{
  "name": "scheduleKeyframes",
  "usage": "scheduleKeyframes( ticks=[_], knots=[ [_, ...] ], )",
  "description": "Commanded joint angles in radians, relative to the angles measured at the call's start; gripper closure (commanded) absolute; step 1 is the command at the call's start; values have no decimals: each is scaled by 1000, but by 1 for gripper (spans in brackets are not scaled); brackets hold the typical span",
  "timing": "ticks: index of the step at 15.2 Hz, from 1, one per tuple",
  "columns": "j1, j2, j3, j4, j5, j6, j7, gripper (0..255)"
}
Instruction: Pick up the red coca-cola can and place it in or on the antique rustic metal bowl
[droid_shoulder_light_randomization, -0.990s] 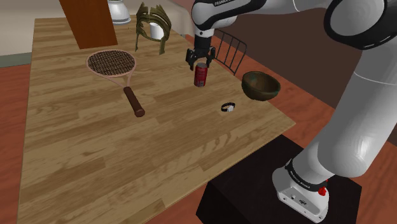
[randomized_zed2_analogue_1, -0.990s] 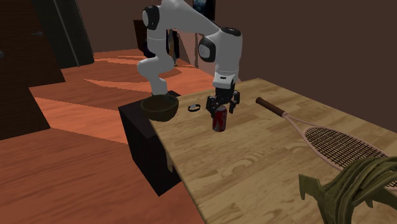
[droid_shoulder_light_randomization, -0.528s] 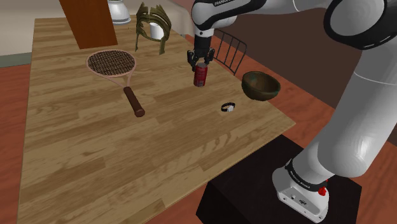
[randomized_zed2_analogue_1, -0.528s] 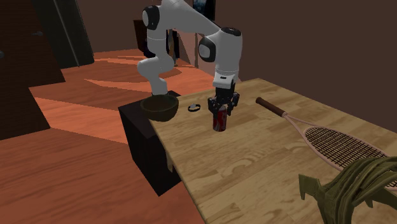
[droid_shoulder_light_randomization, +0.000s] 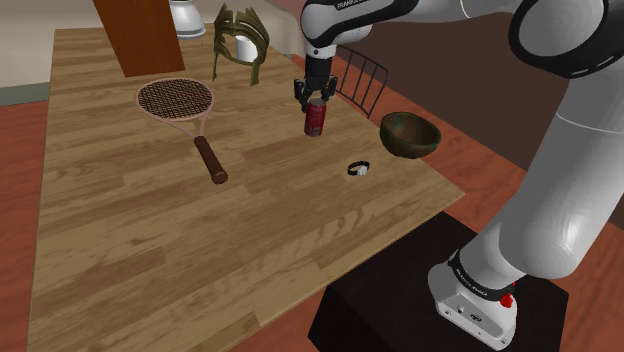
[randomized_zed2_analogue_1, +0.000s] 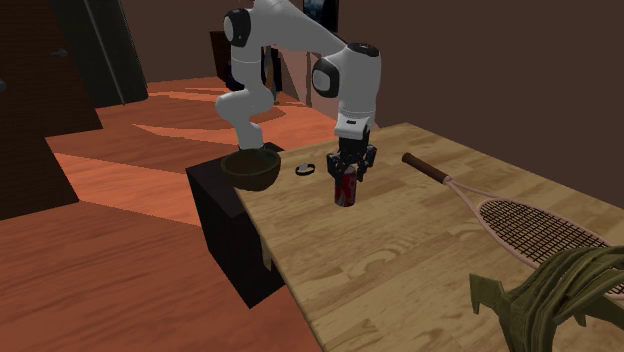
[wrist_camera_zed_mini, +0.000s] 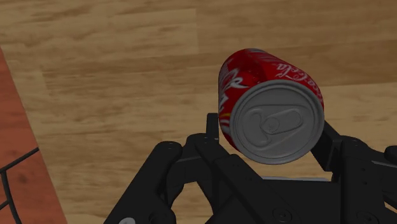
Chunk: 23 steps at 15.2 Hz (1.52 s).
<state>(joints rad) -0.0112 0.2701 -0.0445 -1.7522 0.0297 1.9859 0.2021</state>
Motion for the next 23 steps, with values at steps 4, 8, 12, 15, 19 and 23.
scheduleKeyframes(
  ticks=[4, 8, 12, 15, 19, 23],
  knots=[
    [0, -14, -1, 33, -2, -49, 1, 255],
    [-1, -26, -1, 72, -3, -99, 2, 255],
    [-1, -34, -1, 114, -3, -150, 3, 255],
    [-1, -38, -2, 149, -4, -189, 4, 255],
    [-1, -39, -2, 201, -4, -242, 5, 255],
    [-2, -37, -2, 257, -4, -296, 6, 255]
  ],
)
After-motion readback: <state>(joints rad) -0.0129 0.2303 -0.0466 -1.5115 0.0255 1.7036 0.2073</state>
